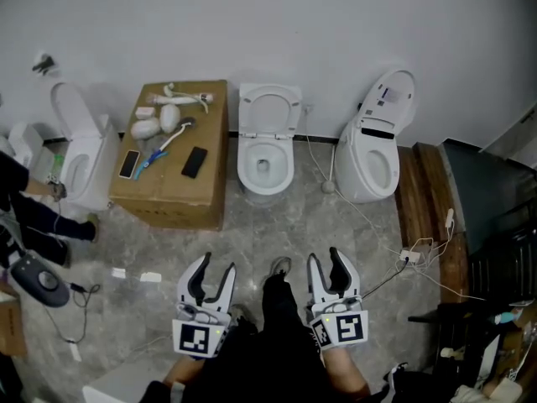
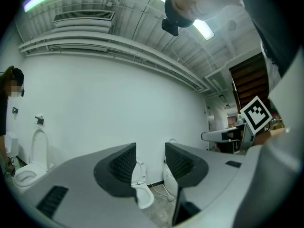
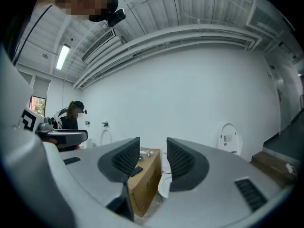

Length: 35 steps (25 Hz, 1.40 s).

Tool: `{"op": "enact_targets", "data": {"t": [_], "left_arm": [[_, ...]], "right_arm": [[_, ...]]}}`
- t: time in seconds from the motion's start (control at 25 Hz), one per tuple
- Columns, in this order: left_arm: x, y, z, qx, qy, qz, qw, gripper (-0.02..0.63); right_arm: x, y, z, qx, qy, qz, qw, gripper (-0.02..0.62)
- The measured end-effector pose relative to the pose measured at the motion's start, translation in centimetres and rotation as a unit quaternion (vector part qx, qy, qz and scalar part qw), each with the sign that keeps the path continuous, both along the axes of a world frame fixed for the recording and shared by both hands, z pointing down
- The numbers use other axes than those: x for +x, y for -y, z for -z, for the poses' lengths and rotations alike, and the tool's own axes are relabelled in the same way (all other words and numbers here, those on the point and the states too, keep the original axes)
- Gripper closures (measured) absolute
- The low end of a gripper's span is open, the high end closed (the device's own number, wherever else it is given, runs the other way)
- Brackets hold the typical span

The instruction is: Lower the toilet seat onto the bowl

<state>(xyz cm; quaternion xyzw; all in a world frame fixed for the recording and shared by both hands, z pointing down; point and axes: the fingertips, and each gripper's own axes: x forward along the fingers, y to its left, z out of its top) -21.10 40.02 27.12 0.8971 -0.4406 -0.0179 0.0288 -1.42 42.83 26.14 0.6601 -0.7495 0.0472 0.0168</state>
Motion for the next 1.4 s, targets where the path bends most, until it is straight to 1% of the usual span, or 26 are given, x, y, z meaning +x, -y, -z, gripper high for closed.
{"op": "enact_targets", "data": {"t": [0.12,0.28,0.4,0.52,0.68,0.8,1.08,1.16,1.32,1.4], "left_arm": [[1.1,3.0,-0.7,-0.004,0.012,0.001,0.9999,0.421],[3.0,8.3,-1.1,-0.014,0.021,0.006,0.9997,0.42],[4.6,12.9,-0.5,-0.015,0.031,0.021,0.9992,0.42],[6.5,17.6,0.6,-0.007,0.021,0.046,0.9987,0.42],[9.3,23.5,0.3,-0.007,0.032,0.072,0.9969,0.42],[11.4,26.5,0.1,-0.009,0.039,0.083,0.9958,0.421],[14.3,33.0,-1.5,-0.028,0.074,0.081,0.9935,0.42],[15.0,35.3,-2.2,-0.035,0.08,0.073,0.9935,0.418],[16.2,40.8,-3.0,-0.035,0.076,0.058,0.9948,0.408],[16.6,43.9,-3.7,-0.035,0.087,0.046,0.9945,0.408]], "right_arm": [[1.2,3.5,-1.4,-0.005,0.008,0.005,1.0,0.408],[2.7,9.6,-2.4,-0.01,0.015,0.022,1.0,0.405],[4.3,14.8,-2.6,-0.016,0.017,0.039,0.999,0.405],[6.7,20.1,-2.1,-0.017,0.01,0.054,0.998,0.403],[9.7,26.8,-2.0,-0.016,0.006,0.074,0.997,0.399],[11.5,30.7,-2.2,-0.012,0.0,0.093,0.996,0.397],[14.6,38.0,-4.0,-0.029,0.006,0.099,0.995,0.397],[15.2,40.1,-4.7,-0.032,0.002,0.096,0.995,0.397],[15.7,44.4,-5.9,-0.039,-0.008,0.091,0.995,0.397],[16.0,47.1,-6.5,-0.048,-0.016,0.088,0.995,0.397]]}}
